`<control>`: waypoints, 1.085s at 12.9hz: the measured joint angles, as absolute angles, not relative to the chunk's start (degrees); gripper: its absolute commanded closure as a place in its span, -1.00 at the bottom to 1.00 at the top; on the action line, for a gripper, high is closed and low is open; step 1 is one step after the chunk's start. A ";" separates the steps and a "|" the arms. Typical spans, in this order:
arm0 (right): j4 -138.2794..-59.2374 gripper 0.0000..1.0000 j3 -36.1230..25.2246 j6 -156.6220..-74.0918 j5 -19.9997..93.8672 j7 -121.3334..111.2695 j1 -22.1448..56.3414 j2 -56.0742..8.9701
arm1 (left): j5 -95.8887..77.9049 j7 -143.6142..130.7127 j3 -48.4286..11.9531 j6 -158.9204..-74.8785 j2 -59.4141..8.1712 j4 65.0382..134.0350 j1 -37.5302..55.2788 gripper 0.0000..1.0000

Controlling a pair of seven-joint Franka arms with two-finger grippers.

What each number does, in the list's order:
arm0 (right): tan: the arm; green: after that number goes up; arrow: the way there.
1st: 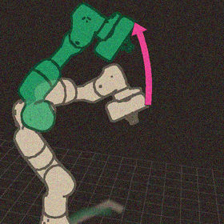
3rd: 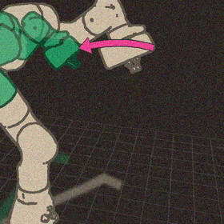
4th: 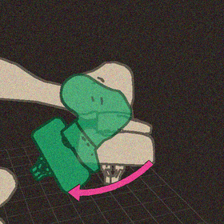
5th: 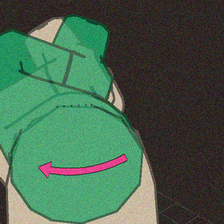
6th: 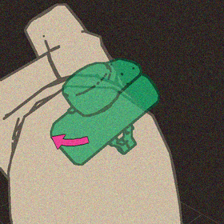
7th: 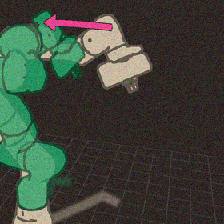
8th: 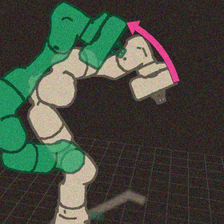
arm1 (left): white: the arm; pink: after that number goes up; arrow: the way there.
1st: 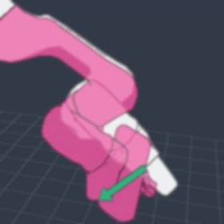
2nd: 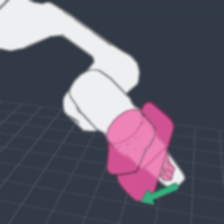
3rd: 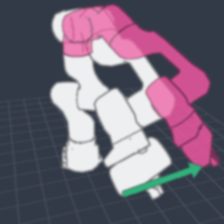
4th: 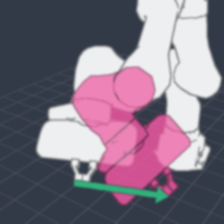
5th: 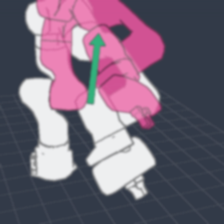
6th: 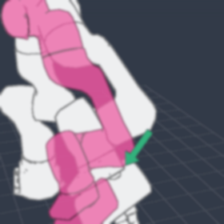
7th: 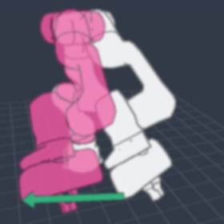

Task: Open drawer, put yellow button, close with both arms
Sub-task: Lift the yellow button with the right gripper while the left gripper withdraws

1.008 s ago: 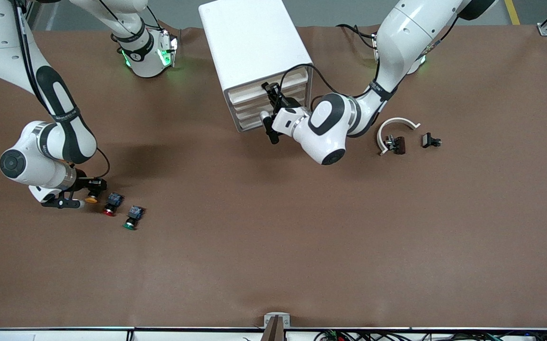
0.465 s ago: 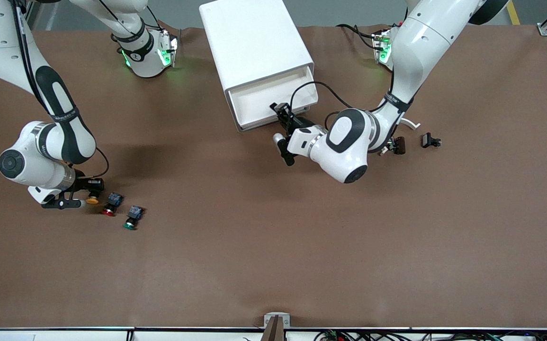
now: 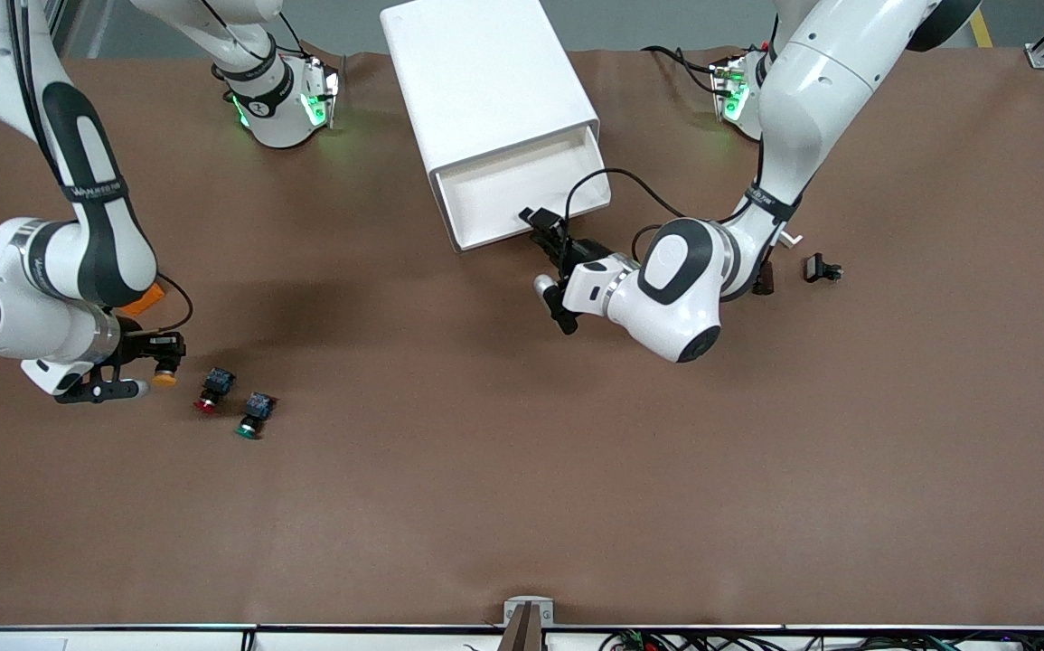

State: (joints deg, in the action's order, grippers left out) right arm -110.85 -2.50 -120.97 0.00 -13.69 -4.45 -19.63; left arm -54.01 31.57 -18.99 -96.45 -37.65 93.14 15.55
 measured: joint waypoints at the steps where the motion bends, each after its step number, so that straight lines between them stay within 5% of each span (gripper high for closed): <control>1: -110.58 1.00 -2.41 -119.64 -0.01 -14.34 -2.64 -18.00 | -53.04 28.44 -18.99 -94.91 -37.63 91.26 15.34 -1.00; 5: -103.40 1.00 -2.16 -108.21 0.02 -15.24 3.13 -16.71 | -44.20 10.04 -18.99 -86.33 -36.73 79.47 13.00 -1.00; 14: -82.34 1.00 -1.11 -90.87 0.60 -13.33 29.46 -16.07 | -17.88 2.98 -18.76 -84.46 -22.73 77.32 -1.19 -1.00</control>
State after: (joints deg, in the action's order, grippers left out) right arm -82.34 -1.11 -90.87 0.60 -13.33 29.46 -16.07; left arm -17.88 2.98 -18.76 -84.46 -22.73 77.32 -1.19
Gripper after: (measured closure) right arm 0.665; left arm 0.000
